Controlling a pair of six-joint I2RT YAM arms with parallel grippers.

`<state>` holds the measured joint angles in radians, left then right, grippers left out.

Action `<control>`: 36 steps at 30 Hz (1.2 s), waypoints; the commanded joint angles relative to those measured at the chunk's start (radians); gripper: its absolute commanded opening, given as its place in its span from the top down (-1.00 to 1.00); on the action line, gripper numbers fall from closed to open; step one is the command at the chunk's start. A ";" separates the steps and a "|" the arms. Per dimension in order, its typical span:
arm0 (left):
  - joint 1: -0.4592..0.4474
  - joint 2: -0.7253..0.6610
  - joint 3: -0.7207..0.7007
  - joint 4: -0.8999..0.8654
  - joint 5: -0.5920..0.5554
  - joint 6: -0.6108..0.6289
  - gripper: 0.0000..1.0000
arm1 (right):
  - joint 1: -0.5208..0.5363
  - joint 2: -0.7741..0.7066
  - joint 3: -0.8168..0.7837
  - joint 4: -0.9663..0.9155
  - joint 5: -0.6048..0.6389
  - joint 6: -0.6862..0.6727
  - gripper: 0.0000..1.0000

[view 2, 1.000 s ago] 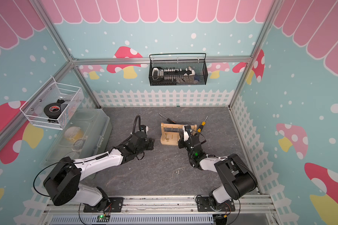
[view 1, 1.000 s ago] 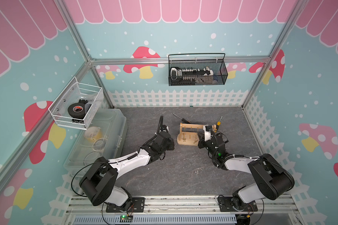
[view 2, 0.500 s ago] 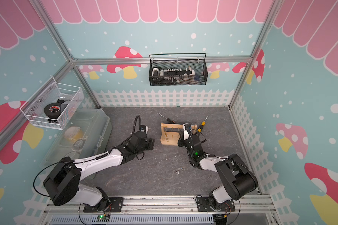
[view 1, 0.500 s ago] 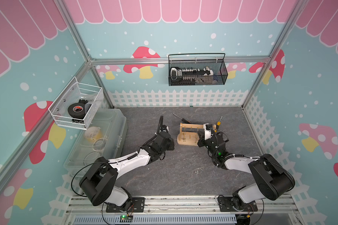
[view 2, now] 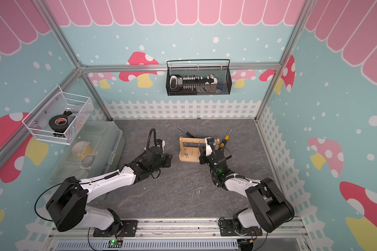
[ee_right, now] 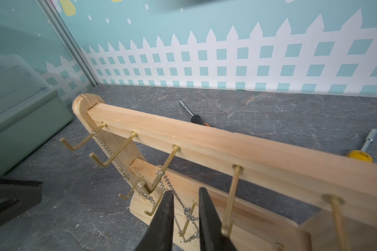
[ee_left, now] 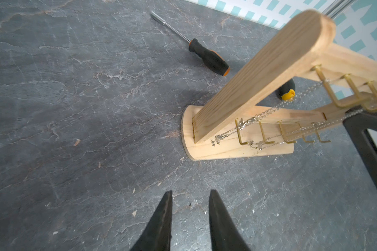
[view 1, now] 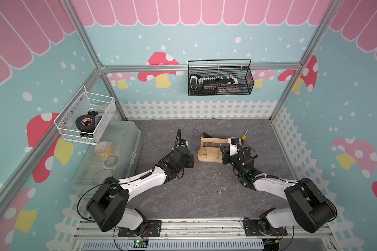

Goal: Hang the necklace on the jewelry display stand
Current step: Hang the necklace on the stand.

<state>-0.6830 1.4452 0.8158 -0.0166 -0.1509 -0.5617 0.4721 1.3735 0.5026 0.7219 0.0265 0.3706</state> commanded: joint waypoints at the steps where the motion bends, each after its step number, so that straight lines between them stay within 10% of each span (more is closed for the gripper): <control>1: -0.005 -0.030 0.026 -0.045 0.024 -0.001 0.42 | 0.005 -0.068 -0.005 -0.104 0.003 -0.006 0.49; 19: -0.356 0.104 0.151 -0.270 0.229 -0.021 0.29 | -0.093 -0.320 0.272 -1.315 -0.226 0.040 0.06; 36: -0.430 0.564 0.549 -0.429 0.238 0.162 0.17 | -0.269 -0.390 0.220 -1.374 0.015 0.190 0.01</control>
<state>-1.1133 1.9732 1.3289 -0.3809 0.1024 -0.4541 0.2260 1.0161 0.7303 -0.6430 -0.0349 0.4931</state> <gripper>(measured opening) 0.413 0.496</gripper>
